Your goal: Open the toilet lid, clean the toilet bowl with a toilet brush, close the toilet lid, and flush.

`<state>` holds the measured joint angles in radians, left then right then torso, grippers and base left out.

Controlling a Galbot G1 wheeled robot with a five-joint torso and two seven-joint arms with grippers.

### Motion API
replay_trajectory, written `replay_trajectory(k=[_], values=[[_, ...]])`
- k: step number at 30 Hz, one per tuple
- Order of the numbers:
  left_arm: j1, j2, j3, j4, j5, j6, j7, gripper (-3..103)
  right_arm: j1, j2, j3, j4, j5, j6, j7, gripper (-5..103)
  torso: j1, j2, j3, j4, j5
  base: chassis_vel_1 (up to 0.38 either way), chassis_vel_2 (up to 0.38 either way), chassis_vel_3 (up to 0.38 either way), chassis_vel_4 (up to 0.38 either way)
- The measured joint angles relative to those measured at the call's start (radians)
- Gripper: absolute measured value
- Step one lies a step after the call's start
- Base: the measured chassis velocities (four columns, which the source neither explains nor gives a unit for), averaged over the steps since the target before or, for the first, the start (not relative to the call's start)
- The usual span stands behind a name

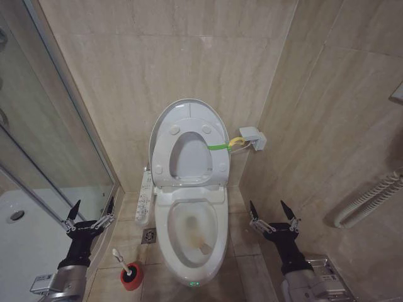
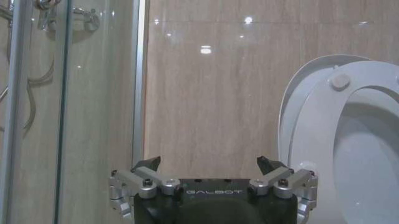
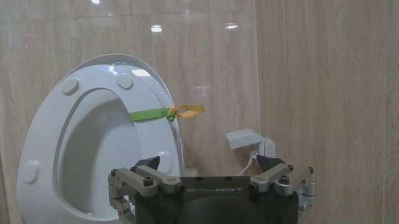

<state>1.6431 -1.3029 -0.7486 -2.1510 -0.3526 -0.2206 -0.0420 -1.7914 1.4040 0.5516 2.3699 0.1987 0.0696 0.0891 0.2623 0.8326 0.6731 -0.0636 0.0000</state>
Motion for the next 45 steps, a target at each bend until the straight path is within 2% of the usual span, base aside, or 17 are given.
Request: replay_trajectory(k=[45], values=[[0.0,0.0,0.0,0.0,0.0,0.0,0.0,100,0.0,0.0,0.0,0.0,0.0,0.0,0.0,100,0.0,0.0,0.0,0.0,0.0,0.0,0.0,0.0,0.0]])
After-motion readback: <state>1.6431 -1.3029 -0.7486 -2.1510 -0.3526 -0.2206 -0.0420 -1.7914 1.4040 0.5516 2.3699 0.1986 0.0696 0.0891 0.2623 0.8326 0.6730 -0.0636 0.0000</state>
